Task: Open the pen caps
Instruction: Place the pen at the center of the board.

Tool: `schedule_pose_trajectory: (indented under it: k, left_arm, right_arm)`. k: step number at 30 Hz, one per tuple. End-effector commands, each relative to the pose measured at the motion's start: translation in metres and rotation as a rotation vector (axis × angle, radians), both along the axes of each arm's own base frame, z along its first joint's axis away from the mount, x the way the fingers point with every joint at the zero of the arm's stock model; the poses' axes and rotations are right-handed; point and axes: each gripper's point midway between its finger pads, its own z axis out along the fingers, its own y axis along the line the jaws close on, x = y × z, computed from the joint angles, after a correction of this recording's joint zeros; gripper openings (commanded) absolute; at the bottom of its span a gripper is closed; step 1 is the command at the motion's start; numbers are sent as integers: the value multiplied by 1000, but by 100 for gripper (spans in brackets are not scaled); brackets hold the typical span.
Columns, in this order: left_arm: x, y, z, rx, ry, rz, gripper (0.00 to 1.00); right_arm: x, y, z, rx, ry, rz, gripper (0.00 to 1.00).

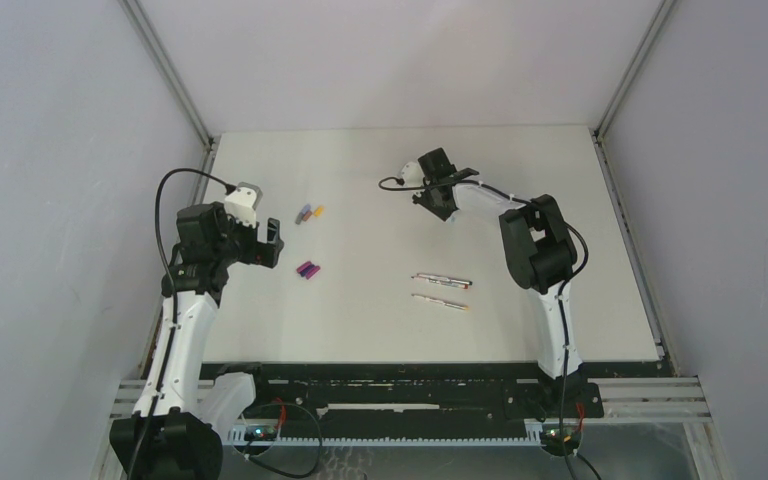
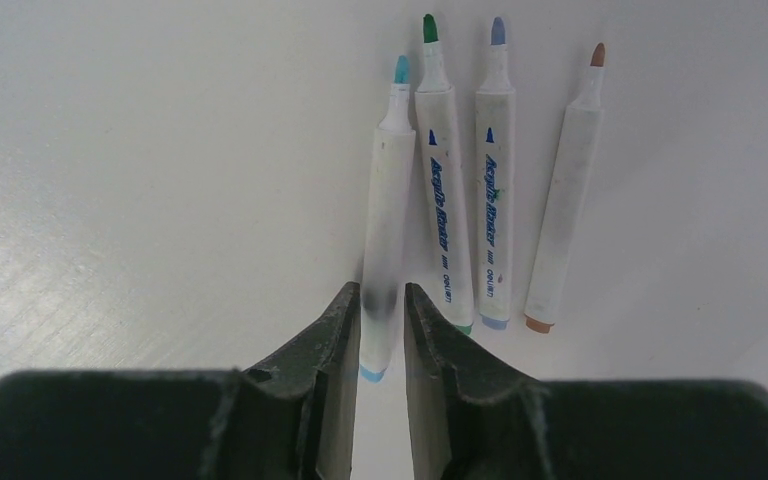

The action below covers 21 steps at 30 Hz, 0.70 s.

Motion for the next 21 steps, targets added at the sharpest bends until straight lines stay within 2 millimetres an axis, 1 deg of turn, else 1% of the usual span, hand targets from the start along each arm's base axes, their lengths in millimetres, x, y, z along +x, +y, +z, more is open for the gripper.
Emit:
schedule_pose_trajectory:
  k: [1, 8, 11, 19, 21]
  left_arm:
    - [2, 3, 1, 2, -28, 11, 100]
    - [2, 3, 1, 3, -27, 11, 100]
    - [2, 3, 0, 3, -27, 13, 100]
    - [2, 3, 0, 3, -27, 14, 100]
    - [2, 3, 0, 4, -27, 16, 100]
  right_arm:
    - [7, 2, 4, -1, -39, 1, 21]
    - [7, 2, 10, 0, -51, 2, 22]
    - [8, 3, 20, 6, -70, 4, 22]
    - [9, 6, 66, 63, -145, 5, 24]
    - [9, 6, 79, 76, -165, 1, 26]
